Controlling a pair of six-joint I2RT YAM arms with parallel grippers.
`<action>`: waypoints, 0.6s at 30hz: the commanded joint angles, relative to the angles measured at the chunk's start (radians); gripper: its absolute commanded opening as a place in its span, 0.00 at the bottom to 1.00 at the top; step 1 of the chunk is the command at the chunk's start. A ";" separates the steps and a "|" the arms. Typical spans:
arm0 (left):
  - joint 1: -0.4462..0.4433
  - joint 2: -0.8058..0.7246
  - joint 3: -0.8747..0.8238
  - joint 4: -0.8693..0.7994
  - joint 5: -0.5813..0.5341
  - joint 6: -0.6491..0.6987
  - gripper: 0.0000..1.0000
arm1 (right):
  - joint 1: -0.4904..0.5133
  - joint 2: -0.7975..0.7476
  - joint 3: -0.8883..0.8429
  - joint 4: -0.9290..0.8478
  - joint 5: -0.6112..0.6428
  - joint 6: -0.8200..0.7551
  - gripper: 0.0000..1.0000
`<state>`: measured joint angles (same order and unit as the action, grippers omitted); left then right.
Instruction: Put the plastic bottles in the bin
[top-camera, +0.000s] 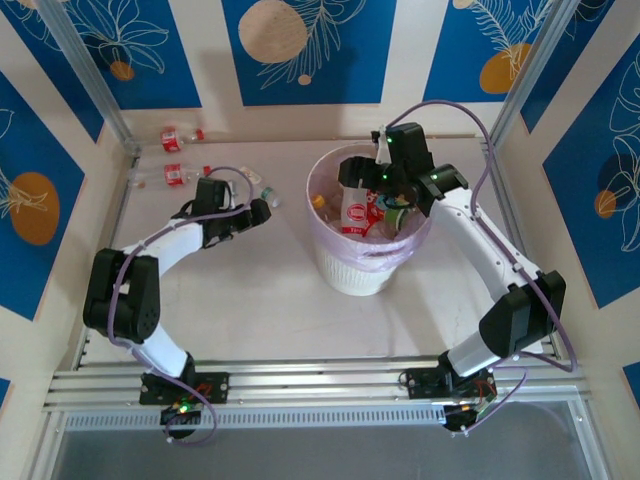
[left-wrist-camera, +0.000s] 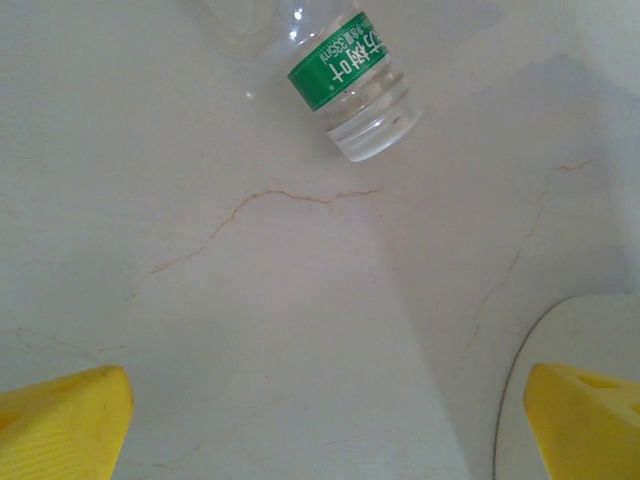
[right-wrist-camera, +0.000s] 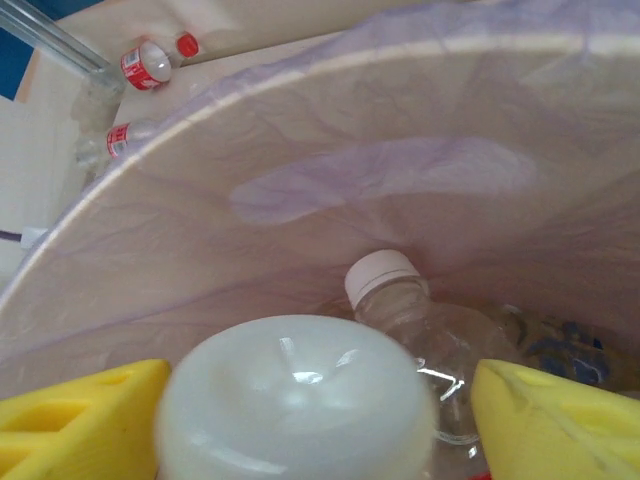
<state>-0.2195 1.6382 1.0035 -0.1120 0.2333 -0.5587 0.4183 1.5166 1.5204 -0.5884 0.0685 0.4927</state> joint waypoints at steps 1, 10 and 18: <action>-0.024 0.014 0.059 -0.082 -0.071 0.049 1.00 | -0.004 -0.028 0.099 -0.057 0.038 -0.077 0.80; -0.030 0.052 0.106 -0.091 -0.081 0.049 1.00 | 0.051 -0.003 0.181 -0.155 0.155 -0.180 0.49; -0.032 0.086 0.148 -0.100 -0.098 0.063 1.00 | 0.119 0.002 0.098 -0.157 0.068 -0.137 0.41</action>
<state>-0.2409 1.7027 1.1023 -0.1867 0.1635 -0.5198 0.5232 1.5269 1.6596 -0.7216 0.1768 0.3424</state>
